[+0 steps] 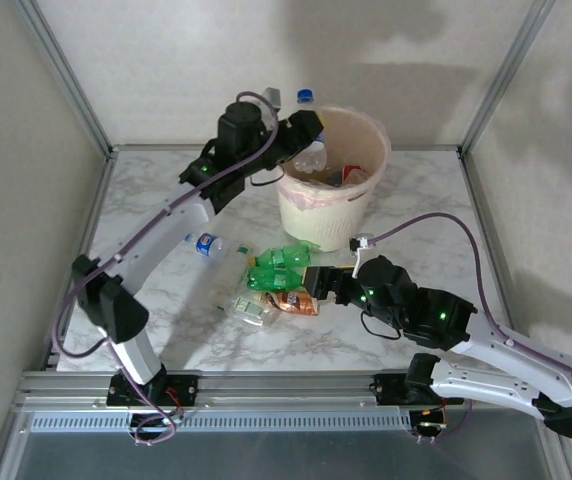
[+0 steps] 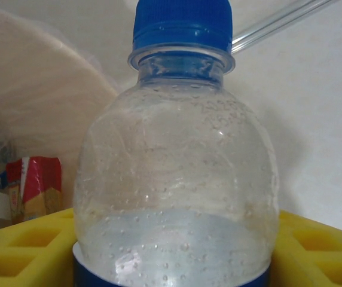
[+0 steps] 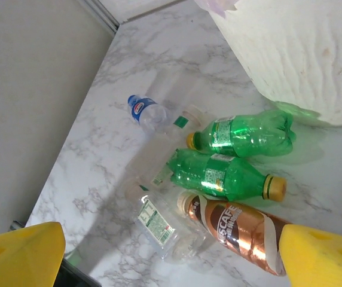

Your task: Put the plastic bottles in the bin

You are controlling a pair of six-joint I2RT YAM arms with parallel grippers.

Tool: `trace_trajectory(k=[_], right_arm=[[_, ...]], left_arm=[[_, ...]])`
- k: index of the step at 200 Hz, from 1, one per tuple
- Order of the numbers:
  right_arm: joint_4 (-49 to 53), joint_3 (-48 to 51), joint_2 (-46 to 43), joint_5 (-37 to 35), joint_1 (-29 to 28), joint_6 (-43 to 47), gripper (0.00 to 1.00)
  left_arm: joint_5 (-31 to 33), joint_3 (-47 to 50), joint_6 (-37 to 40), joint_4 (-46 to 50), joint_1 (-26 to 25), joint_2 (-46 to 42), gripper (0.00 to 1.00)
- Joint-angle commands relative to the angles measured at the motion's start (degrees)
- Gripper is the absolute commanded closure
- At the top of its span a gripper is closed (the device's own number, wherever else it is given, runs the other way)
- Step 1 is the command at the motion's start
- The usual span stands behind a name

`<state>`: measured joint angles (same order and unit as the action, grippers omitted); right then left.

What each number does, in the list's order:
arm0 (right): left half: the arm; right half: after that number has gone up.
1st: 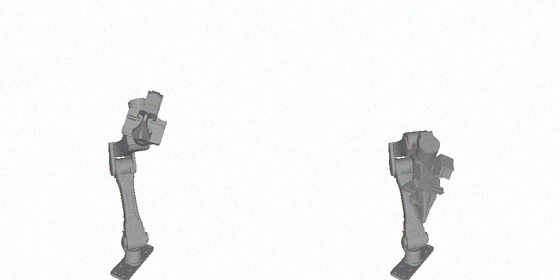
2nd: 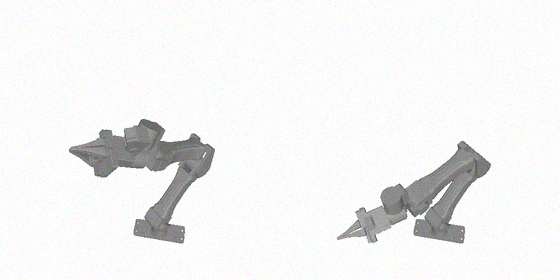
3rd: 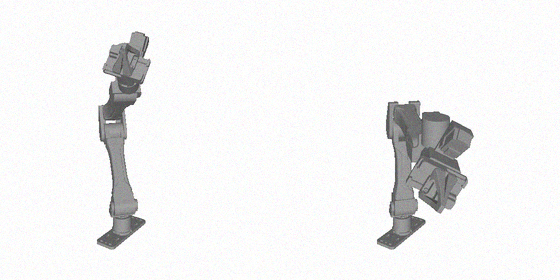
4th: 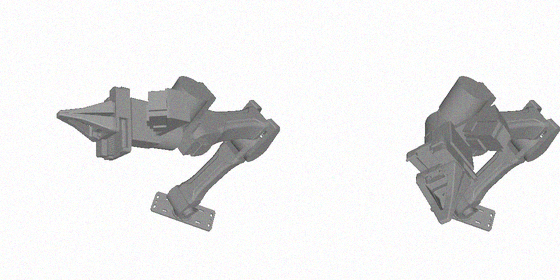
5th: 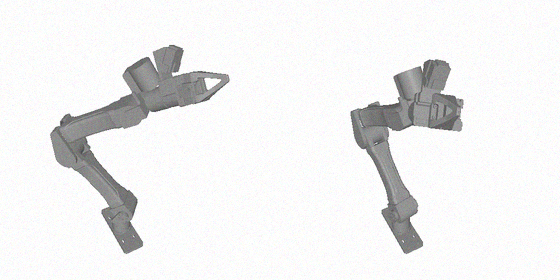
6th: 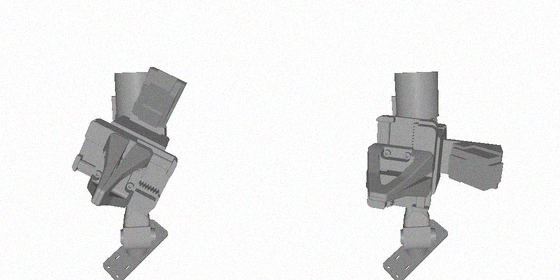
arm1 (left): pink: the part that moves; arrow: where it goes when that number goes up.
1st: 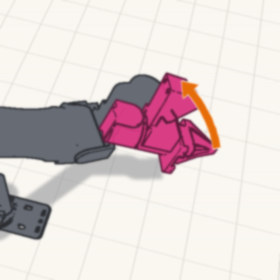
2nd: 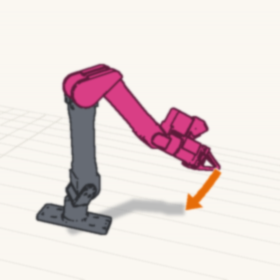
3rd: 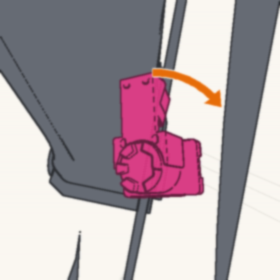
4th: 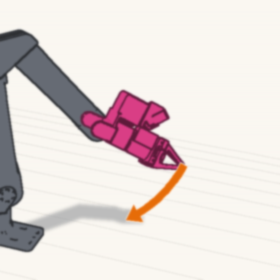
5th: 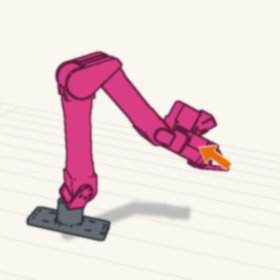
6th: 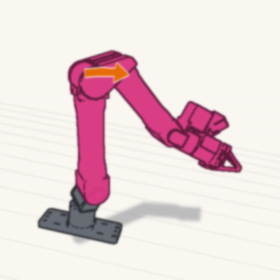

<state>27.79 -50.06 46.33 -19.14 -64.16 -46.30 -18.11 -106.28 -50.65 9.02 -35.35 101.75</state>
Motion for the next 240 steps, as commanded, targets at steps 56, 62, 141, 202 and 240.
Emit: trace_trajectory(k=[56,62,141,202,240], right_arm=[[-0.72,1.46,0.6,0.06,-0.52,-1.6,0.08],[-0.66,1.5,0.59,0.04,-0.49,-1.6,0.08],[-3.54,-1.87,11.82,6.53,-0.78,4.97,0.08],[-8.6,-7.57,30.37,15.28,-1.3,13.17,0.1],[-8.18,-11.28,38.02,17.43,-1.74,16.68,0.1]], left_arm=[[4.5,-9.62,3.72,8.8,-1.91,8.63,0.19],[4.51,-9.6,3.81,8.54,-1.98,8.51,0.17],[18.28,-4.11,11.3,12.43,-0.83,-5.93,0.12],[21.16,32.61,7.92,6.39,9.3,-32.73,0.0],[20.26,44.73,8.47,8.63,12.59,-42.16,0.0]])
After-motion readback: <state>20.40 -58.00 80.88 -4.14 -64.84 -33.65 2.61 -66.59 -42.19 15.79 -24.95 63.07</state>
